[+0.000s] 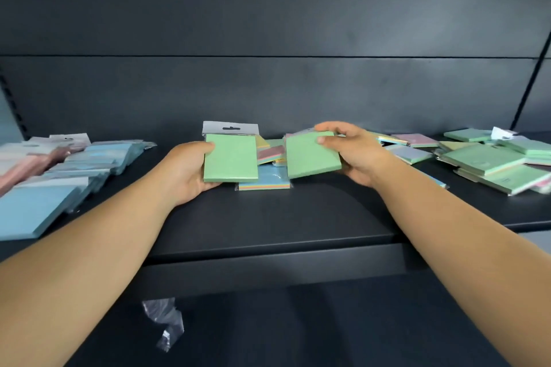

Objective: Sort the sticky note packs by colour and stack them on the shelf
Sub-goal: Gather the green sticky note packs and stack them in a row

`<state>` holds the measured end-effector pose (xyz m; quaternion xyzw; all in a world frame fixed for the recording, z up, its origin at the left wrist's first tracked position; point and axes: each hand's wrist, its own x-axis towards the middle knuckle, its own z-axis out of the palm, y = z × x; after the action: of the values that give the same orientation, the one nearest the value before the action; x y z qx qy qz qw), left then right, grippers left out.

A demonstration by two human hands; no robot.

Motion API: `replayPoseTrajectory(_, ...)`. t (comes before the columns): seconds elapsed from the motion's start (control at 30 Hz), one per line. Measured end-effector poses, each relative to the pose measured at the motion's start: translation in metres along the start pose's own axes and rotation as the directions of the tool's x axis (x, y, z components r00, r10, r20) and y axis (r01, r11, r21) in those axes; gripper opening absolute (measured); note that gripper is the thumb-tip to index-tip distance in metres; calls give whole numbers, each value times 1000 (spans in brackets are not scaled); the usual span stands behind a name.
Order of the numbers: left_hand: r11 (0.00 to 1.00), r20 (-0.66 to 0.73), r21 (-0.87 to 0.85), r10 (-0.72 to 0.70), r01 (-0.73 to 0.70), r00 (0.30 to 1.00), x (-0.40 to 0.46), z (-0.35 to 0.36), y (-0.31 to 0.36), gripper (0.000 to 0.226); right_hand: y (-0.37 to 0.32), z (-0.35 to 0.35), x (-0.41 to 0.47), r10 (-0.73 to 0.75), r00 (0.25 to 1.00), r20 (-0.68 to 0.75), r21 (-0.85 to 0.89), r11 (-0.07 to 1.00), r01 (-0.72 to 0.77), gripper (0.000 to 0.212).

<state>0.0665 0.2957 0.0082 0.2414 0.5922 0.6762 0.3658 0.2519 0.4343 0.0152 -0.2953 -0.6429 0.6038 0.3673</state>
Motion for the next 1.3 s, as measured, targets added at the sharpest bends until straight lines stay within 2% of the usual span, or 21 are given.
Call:
replayPoseTrajectory(0.03,1000,-5,-24,5,-5,1000,-1,-1,0,23,0,3,0,-18,1000,24,11,1000,17,27)
replayPoseTrajectory(0.1,998,-21,-51,23,-24,1000,-6,-1,3,19,-1,9,2,-42,994,97,72,997,35,52)
replayPoseTrajectory(0.17,998,-52,-8,65,-65,997,-12,-5,10,15,-4,17,4,-52,988,143,120,992,34,70)
replayPoseTrajectory(0.23,989,-99,81,133,-126,986,-17,-16,24,16,-11,30,7,-55,986,157,150,988,31,65)
replayPoseTrajectory(0.3,976,-123,154,177,-157,976,-17,-36,42,21,-18,47,11,-52,989,142,161,986,29,49)
replayPoseTrajectory(0.47,940,-172,310,202,-142,964,5,-83,76,20,-32,97,26,-41,998,53,224,974,28,12)
replayPoseTrajectory(0.53,929,-170,354,176,-106,970,20,-90,78,17,-35,118,35,13,1000,7,265,964,-15,16)
replayPoseTrajectory(0.6,906,-167,420,134,-52,977,35,-94,75,10,-34,140,48,97,995,-32,303,949,-83,10)
replayPoseTrajectory(0.73,781,-194,623,104,40,975,59,-108,78,4,-24,182,71,274,959,-76,291,926,-241,7)
replayPoseTrajectory(0.9,758,-179,648,56,75,982,84,-125,86,15,6,214,94,316,945,-88,321,907,-273,23)
replayPoseTrajectory(0.97,749,-159,656,24,87,987,91,-129,82,15,13,215,99,303,949,-90,299,917,-265,19)
replayPoseTrajectory(1.2,775,-85,621,-85,119,993,108,-121,72,9,17,192,105,283,945,-165,298,928,-226,25)
replayPoseTrajectory(1.3,773,-52,624,-109,117,993,114,-108,66,18,17,180,102,270,944,-187,299,931,-207,26)
